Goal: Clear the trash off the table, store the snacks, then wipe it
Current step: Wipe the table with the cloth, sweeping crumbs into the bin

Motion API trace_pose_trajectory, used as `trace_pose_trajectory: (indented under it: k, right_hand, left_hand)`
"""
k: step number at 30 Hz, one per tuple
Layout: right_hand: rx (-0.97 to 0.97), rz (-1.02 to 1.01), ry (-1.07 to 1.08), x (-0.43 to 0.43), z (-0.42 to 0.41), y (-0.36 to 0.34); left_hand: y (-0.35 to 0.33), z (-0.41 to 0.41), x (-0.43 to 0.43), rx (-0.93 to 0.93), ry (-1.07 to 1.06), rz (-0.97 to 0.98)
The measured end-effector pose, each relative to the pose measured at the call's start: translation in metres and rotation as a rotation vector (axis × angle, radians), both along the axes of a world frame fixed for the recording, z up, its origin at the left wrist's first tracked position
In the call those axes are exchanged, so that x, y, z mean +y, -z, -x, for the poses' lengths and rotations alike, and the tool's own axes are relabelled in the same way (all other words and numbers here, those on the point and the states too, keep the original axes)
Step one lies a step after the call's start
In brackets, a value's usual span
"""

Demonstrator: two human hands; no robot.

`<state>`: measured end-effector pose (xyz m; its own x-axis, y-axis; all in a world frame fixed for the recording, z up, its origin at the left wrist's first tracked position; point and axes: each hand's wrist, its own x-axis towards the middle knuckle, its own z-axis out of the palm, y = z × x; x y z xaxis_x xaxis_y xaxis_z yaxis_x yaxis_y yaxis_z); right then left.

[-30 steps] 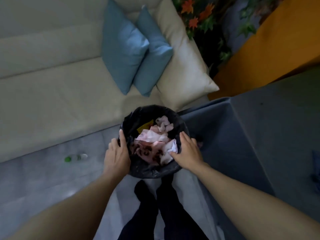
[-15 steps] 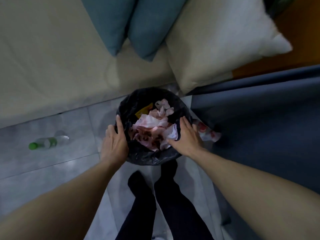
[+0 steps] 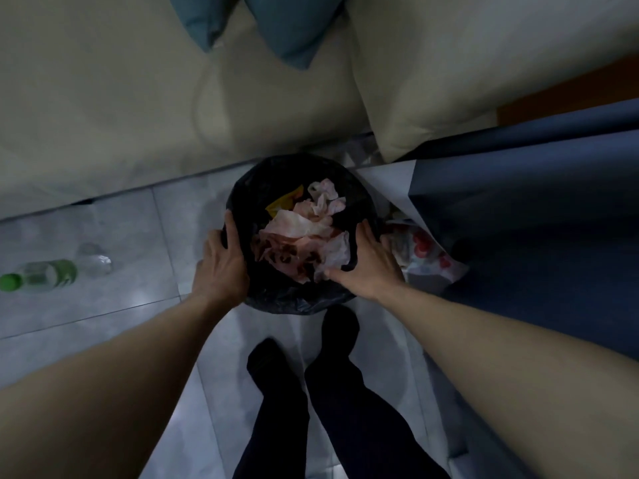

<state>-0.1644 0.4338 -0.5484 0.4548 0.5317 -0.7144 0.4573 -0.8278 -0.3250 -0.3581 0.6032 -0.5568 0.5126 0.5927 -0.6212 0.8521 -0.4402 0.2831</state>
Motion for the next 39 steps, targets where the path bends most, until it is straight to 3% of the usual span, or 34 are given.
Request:
trace_pose_trajectory:
  k: [6,13,19,23,30,35,39]
  right_hand:
    - [0.045,0.008,-0.001,-0.007,0.001,0.011]
    - [0.207,0.088,0.031,-0.007,0.012,0.001]
    - [0.161,0.063,0.094,0.008,0.011,-0.042]
    - [0.101,-0.008,0.124,0.014,0.008,-0.091]
    - [-0.092,-0.031,0.1,0.02,-0.003,-0.202]
    - [-0.192,-0.124,0.108,0.01,-0.006,-0.313]
    - [-0.225,-0.172,0.122,0.003,-0.009,-0.371]
  left_hand:
    - [0.004,-0.002,0.005,0.034,0.009,0.031]
    - [-0.009,-0.004,0.006,0.319,0.098,0.106]
    - [-0.047,-0.022,0.021,0.269,0.206,0.076]
    - [-0.1,-0.041,0.034,0.116,0.286,-0.014]
    - [-0.222,-0.07,0.048,0.027,0.436,-0.146]
    - [-0.338,-0.076,0.041,-0.027,0.464,-0.196]
    - [-0.394,-0.083,0.033,-0.111,0.459,-0.234]
